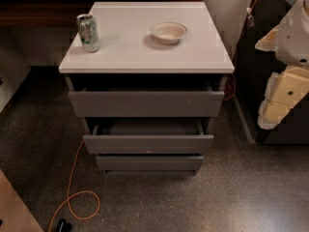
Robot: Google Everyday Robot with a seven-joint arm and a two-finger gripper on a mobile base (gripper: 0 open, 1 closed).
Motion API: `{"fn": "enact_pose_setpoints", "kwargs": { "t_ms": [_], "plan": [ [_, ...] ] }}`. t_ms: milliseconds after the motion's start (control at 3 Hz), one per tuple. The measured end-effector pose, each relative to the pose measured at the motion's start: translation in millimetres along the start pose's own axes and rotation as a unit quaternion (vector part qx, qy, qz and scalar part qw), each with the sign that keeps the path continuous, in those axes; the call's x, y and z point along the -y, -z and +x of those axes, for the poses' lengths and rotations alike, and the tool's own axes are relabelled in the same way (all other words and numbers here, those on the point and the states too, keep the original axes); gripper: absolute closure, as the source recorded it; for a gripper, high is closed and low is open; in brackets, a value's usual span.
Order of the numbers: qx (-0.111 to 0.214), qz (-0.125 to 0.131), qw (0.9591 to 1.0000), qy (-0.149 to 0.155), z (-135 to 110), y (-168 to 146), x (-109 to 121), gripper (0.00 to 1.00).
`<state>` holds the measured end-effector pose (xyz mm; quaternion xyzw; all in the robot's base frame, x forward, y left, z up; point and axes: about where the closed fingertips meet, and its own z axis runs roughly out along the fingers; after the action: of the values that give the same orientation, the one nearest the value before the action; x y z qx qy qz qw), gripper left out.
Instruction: Open middle drawer
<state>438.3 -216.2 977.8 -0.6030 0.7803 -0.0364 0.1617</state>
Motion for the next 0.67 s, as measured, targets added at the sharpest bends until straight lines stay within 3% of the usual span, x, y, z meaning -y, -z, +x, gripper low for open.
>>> {"fn": "enact_pose_setpoints", "kwargs": {
  "t_ms": [333,667],
  "plan": [
    [0.001,0.002,1.0,0.0,0,0,0,0.0],
    [0.032,0.004,0.9994,-0.012,1,-13,6,0.0]
  ]
}}
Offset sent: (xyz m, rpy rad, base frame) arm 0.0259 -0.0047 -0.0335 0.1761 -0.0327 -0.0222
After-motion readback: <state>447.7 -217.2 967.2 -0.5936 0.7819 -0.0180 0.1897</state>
